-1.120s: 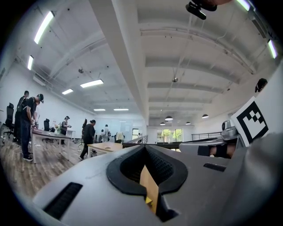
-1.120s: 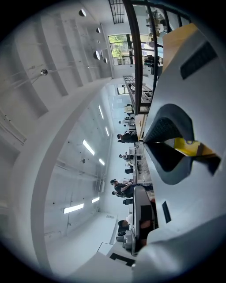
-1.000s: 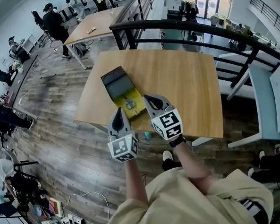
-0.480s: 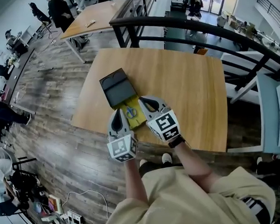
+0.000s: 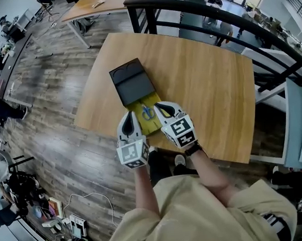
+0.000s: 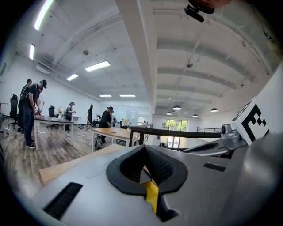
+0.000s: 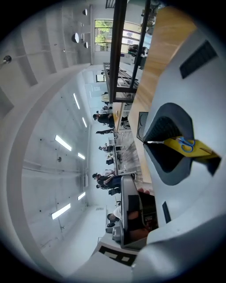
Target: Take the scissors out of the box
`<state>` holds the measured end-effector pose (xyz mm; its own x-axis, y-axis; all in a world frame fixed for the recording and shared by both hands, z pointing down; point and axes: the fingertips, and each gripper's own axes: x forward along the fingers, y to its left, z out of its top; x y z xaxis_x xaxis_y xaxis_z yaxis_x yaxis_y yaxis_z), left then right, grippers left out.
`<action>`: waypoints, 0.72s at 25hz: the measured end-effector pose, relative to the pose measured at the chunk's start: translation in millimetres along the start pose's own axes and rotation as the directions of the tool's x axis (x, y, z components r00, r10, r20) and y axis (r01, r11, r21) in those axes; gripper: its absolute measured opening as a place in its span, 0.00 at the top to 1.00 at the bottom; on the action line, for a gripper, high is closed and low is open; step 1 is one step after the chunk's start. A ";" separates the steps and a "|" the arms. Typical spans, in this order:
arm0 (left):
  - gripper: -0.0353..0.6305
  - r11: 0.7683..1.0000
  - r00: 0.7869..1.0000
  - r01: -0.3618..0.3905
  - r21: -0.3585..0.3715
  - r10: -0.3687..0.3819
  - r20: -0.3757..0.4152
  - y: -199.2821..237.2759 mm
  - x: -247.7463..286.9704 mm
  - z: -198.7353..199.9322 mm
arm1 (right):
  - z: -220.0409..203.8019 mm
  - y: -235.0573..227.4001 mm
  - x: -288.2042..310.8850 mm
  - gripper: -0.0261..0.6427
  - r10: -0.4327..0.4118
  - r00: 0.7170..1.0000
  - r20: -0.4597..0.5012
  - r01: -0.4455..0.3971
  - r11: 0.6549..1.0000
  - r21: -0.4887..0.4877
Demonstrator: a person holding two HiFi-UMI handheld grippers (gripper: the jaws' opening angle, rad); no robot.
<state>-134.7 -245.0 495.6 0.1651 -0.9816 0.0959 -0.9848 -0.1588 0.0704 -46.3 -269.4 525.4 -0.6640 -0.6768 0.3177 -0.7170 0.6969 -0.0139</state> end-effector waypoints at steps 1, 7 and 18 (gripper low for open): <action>0.94 1.000 1.000 0.004 -0.003 -0.004 -0.012 3.2 2.4 -4.2 | -6.8 1.5 5.9 0.94 0.006 1.000 -0.024 -0.006 1.000 0.002; 0.94 1.000 0.997 0.026 -0.007 -0.027 -0.070 24.4 19.3 -33.8 | -48.9 13.9 49.0 0.94 0.040 0.987 -0.154 -0.036 0.999 0.031; 0.94 0.998 0.992 0.044 -0.047 -0.049 -0.118 52.3 49.1 -68.4 | -124.4 24.8 108.8 0.91 0.074 0.919 -0.387 -0.060 0.997 0.049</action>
<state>-174.4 -294.3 572.0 0.2183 -0.9534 0.2084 -0.9730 -0.1963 0.1215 -109.9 -296.3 677.6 -0.5813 -0.4787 0.6579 -0.6854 0.7239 -0.0789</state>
